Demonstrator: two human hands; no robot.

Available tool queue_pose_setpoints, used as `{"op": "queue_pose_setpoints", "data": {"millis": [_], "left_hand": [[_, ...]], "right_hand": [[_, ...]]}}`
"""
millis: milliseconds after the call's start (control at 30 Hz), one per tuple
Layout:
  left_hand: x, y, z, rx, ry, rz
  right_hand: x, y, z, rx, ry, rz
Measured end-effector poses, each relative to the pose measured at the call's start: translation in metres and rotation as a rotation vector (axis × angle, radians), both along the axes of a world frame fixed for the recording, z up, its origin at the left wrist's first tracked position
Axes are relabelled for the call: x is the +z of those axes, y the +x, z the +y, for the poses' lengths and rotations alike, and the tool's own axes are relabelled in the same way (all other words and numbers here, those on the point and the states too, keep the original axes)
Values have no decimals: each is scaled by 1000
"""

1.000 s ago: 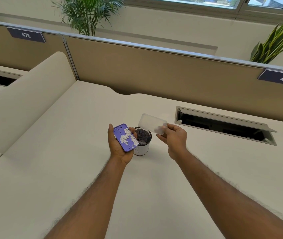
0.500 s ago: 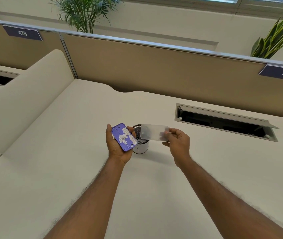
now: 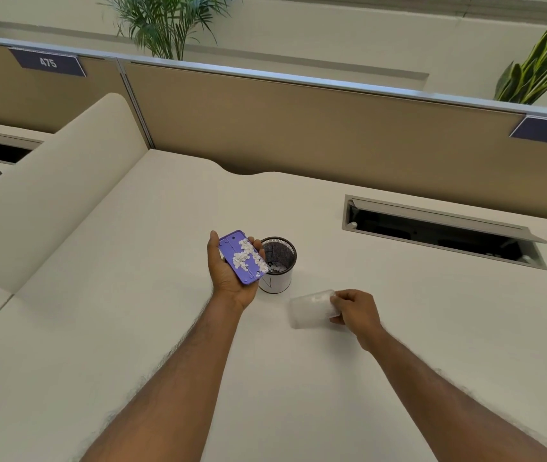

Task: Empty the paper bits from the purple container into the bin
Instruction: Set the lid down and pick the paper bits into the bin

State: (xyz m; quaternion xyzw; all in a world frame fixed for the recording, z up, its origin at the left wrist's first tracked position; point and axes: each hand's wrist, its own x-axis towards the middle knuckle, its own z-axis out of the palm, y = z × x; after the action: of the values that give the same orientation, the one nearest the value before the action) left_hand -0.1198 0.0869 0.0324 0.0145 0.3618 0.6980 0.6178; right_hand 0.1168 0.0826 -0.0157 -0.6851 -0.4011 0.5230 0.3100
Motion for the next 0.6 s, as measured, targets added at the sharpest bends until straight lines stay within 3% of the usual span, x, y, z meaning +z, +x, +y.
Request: {"op": "queue_pose_setpoints", "data": {"millis": [167,300,600], "left_hand": [[2,-4,2,-12,10,28],[3,-9,6,-37,10,85],[6,-11,20,-56,18,169]], "right_hand": [[-13,2,0,130,57,-325],[-12,4,3,210,142,-446],[48,-13,43,188,474,-380]]}}
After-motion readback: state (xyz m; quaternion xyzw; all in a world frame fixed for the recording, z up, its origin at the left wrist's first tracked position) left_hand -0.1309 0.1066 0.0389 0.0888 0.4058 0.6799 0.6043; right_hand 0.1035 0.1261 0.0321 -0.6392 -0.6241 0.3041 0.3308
